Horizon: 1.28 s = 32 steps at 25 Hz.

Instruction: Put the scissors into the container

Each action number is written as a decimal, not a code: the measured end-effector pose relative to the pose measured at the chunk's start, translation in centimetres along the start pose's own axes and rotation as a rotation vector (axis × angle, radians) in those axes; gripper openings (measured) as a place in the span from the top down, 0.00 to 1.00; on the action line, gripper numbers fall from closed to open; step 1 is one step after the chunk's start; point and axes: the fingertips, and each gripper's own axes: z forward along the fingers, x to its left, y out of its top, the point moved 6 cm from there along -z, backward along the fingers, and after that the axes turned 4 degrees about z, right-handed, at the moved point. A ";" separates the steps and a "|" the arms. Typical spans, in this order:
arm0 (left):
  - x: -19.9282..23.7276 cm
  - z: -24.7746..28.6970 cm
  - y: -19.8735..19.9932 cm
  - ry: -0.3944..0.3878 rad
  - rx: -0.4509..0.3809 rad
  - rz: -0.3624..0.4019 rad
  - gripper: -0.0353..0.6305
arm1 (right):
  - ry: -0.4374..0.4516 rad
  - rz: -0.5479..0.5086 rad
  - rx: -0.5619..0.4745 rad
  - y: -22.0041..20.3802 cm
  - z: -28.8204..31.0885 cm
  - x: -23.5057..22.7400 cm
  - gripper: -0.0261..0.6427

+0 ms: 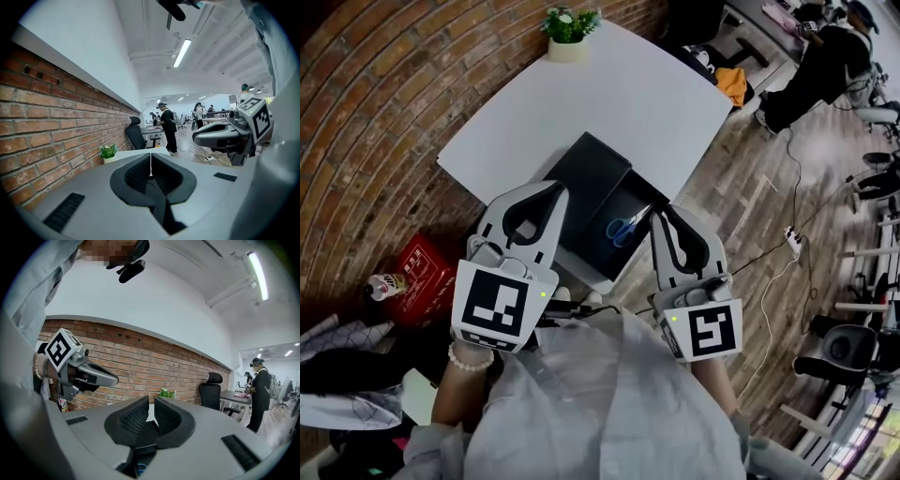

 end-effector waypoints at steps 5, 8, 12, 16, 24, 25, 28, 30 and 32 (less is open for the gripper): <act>-0.2 -0.4 -0.1 -0.006 -0.005 -0.017 0.91 | 0.014 0.002 0.001 0.2 0.4 0.2 0.87; -0.1 -0.3 -0.3 -0.012 0.000 -0.033 0.91 | 0.017 -0.001 0.003 0.3 0.6 0.2 0.87; 0.1 -0.1 -0.6 -0.010 0.012 -0.048 0.91 | 0.010 -0.005 0.008 0.2 0.6 0.2 0.87; 0.3 0.0 -0.8 -0.002 0.013 -0.072 0.91 | 0.004 -0.007 0.012 0.0 0.5 0.1 0.87; 0.1 0.7 -0.7 -0.019 0.004 -0.072 0.91 | -0.013 0.010 -0.014 0.2 0.7 0.0 0.87; 0.1 0.7 -0.6 -0.022 0.002 -0.072 0.91 | -0.012 0.009 -0.012 0.2 0.7 0.0 0.87; -0.2 0.8 -0.5 -0.034 -0.003 -0.071 0.91 | -0.006 0.004 -0.012 0.1 0.7 0.2 0.87; -0.4 0.8 -0.5 -0.042 -0.006 -0.066 0.91 | 0.002 -0.002 -0.010 0.0 0.6 0.4 0.87; -0.5 0.7 -0.5 -0.044 -0.007 -0.065 0.91 | 0.012 -0.014 0.016 -0.3 0.4 0.6 0.87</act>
